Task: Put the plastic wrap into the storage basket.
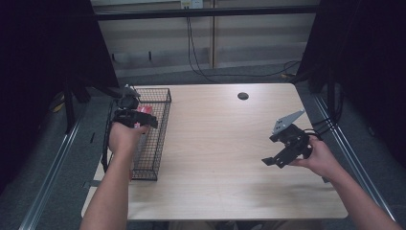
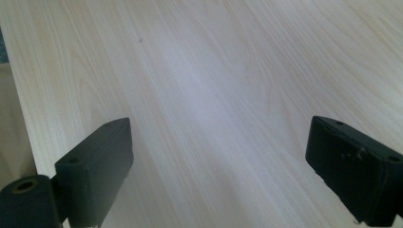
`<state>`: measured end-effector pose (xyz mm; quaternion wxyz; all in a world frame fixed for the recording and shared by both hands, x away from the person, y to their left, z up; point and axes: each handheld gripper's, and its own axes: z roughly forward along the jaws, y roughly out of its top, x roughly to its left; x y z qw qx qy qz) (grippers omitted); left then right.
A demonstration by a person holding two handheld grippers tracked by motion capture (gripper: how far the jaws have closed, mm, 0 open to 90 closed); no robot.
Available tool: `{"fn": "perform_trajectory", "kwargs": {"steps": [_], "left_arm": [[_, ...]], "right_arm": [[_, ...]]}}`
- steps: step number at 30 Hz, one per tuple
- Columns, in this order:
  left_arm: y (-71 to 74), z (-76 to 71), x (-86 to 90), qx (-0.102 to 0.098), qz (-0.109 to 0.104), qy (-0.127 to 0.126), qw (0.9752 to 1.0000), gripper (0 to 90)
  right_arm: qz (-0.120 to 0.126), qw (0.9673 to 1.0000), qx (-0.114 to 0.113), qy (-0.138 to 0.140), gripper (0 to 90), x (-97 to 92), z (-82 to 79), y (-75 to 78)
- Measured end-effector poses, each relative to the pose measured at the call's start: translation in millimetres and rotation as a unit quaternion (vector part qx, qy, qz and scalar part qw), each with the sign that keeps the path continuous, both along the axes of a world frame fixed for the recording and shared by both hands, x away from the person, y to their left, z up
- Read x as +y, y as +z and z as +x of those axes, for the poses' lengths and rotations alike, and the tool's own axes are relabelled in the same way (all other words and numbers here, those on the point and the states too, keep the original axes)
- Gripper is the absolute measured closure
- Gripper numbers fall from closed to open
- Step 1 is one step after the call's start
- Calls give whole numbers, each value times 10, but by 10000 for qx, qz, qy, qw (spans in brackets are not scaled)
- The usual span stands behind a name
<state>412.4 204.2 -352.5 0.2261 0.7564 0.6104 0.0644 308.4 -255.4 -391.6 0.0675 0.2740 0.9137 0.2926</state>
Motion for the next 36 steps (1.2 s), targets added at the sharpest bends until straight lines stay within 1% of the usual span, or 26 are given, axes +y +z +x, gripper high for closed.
{"fn": "perform_trajectory", "kwargs": {"steps": [2, 3, 4, 5, 6, 7, 8, 10, 12, 13, 15, 17, 18, 19, 20, 21, 23, 25, 26, 29, 31, 36], "left_arm": [[-5, -24, -58, -32, -50, -114, 9999, 111], [-5, -24, -58, -32, -50, -114, 9999, 110], [-5, -36, -86, -24, -98, -143, 9998, 110], [-10, -42, -106, -54, -113, -191, 9997, 107], [-10, -49, -129, -44, -109, -246, 9996, 107], [-7, -58, -150, -58, -138, -275, 9995, 107], [-9, -67, -169, -93, -202, -300, 9993, 106], [-12, -86, -222, -98, -291, -417, 9987, 103], [-14, -99, -278, -130, -296, -524, 9981, 94], [-15, -109, -315, -154, -338, -581, 9976, 94], [-17, -122, -374, -169, -353, -695, 9968, 92], [-18, -138, -431, -204, -372, -798, 9959, 89], [-15, -146, -450, -207, -355, -888, 9952, 90], [-19, -157, -478, -245, -392, -891, 9949, 90], [-22, -164, -499, -244, -390, -956, 9944, 86], [-27, -173, -526, -257, -399, -989, 9940, 86], [-32, -191, -569, -305, -350, -1077, 9931, 85], [-45, -206, -605, -315, -380, -1143, 9922, 84], [-50, -211, -616, -316, -378, -1194, 9916, 84], [-67, -225, -650, -340, -386, -1254, 9908, 83], [-79, -238, -677, -367, -389, -1279, 9903, 84], [-98, -264, -735, -407, -396, -1337, 9894, 83]], "right_arm": [[8, 10000, 21, -31, 88, -2, -6, -13], [8, 10000, 21, -31, 88, -2, -6, -13], [19, 10000, 22, -53, 88, -3, -8, -17], [33, 9999, 68, -91, 88, -1, -17, -22], [49, 10000, 15, -82, 88, -3, -15, -39], [49, 10000, 15, -82, 88, -3, -15, -39], [37, 9999, 59, -107, 88, -6, -21, -42], [24, 10000, 27, -72, 89, -11, -19, -59], [16, 9999, 84, -122, 89, -17, -24, -88], [16, 9999, 84, -122, 89, -17, -24, -88], [18, 9999, 65, -105, 89, -18, -20, -112], [5, 9999, 98, -128, 89, -14, -30, -124], [7, 9999, 79, -116, 89, -16, -30, -141], [7, 9999, 79, -116, 89, -16, -30, -141], [9, 9998, 115, -137, 89, -19, -32, -148], [4, 9999, 105, -137, 89, -24, -29, -172], [12, 9998, 120, -153, 89, -26, -32, -182], [22, 9998, 113, -151, 89, -31, -31, -202], [26, 9997, 153, -195, 89, -31, -39, -210], [23, 9997, 138, -177, 89, -34, -38, -236], [13, 9997, 170, -196, 89, -35, -43, -249], [39, 9997, 130, -179, 90, -50, -36, -277]]}}
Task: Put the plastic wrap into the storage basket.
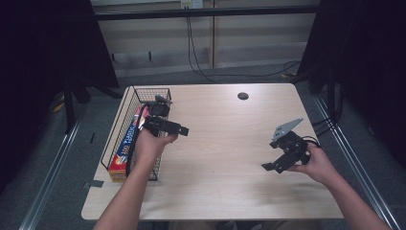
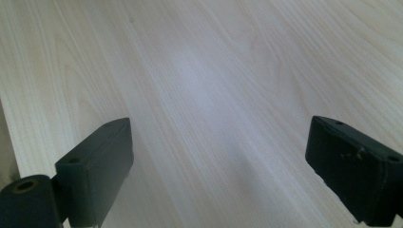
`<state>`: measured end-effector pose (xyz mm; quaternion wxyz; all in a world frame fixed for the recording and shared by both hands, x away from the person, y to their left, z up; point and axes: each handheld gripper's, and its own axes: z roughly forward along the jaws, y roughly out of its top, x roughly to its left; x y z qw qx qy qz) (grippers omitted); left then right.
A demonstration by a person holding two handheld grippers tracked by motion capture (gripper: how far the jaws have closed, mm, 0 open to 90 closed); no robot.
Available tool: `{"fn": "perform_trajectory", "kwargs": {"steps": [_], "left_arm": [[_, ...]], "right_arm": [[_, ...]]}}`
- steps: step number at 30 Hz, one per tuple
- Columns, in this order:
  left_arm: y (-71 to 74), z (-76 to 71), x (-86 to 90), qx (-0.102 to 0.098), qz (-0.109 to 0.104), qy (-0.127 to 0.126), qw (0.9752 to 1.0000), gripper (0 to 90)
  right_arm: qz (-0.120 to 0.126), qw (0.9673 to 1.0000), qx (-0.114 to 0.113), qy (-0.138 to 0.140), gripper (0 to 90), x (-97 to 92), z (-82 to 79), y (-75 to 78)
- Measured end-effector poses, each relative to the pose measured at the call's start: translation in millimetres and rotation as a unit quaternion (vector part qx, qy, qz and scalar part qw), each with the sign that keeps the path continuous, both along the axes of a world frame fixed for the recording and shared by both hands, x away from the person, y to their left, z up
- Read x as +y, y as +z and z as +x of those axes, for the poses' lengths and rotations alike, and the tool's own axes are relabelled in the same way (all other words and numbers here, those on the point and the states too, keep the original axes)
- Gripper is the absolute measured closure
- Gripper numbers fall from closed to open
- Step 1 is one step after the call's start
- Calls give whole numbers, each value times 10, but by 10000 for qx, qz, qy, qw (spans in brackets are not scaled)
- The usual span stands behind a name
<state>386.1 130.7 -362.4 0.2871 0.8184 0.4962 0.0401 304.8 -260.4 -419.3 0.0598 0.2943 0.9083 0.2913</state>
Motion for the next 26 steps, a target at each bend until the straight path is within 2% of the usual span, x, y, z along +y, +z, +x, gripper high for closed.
{"fn": "perform_trajectory", "kwargs": {"steps": [2, 7, 8, 11, 17, 21, 24, 26], "left_arm": [[-8, -10, -21, -14, -38, -60, 10000, 81], [-53, -55, -106, -57, 16, -213, 9998, 80], [-66, -62, -120, -78, 25, -229, 9997, 81], [-94, -90, -165, -131, 64, -281, 9995, 81], [-187, -141, -234, -107, -18, -412, 9991, 85], [-227, -168, -258, -135, -13, -435, 9990, 83], [-262, -200, -280, -176, -116, -416, 9989, 81], [-292, -233, -296, -223, -104, -491, 9985, 81]], "right_arm": [[-1, 10000, 23, -34, 90, -8, -7, -7], [22, 10000, 13, -30, 90, -21, -12, -48], [4, 9999, 72, -85, 90, -18, -24, -53], [14, 10000, 4, -45, 90, -25, -20, -79], [227, 9997, 63, -116, 90, -29, -34, -139], [97, 9998, 10, -145, 90, -16, -39, -175], [99, 9997, 77, -224, 89, -12, -46, -231], [70, 9996, 117, -264, 90, -10, -44, -275]]}}
